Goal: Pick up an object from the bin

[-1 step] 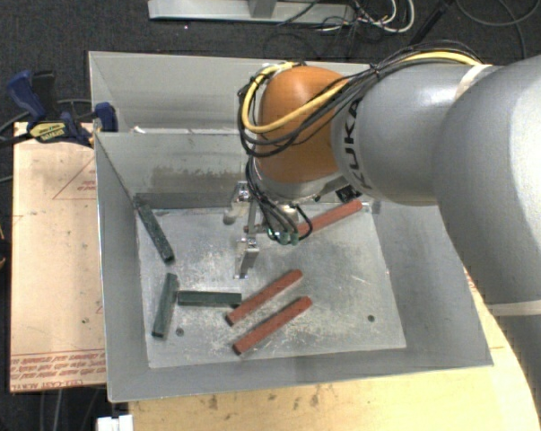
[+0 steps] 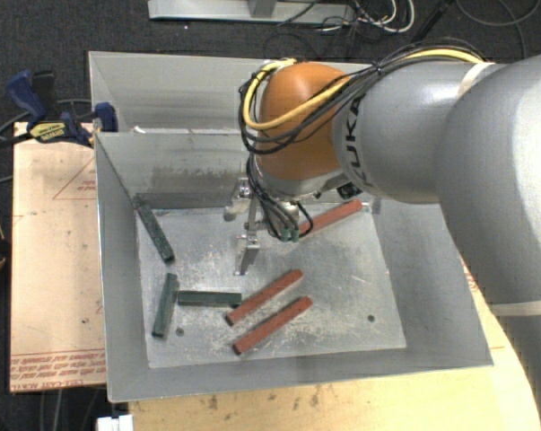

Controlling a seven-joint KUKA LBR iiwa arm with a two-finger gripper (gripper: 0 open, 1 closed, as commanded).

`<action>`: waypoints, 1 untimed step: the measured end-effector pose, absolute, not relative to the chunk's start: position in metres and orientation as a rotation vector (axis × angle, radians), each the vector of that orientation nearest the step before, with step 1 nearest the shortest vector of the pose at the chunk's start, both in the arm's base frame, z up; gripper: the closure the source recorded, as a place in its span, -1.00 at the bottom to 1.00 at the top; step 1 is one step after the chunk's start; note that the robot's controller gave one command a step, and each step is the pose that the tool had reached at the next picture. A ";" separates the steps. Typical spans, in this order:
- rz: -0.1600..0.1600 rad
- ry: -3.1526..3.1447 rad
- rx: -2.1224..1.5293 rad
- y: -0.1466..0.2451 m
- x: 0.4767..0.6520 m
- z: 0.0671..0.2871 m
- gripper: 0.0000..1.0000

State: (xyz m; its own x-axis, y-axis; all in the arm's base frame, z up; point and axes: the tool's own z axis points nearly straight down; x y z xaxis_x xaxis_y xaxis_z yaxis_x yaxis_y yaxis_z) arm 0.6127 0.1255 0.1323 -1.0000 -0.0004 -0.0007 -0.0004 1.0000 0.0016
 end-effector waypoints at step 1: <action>0.004 3.126 -0.294 0.180 0.509 0.085 1.00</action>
Offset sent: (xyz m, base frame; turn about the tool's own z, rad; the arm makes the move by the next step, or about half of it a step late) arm 0.0000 0.0000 0.0000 0.0000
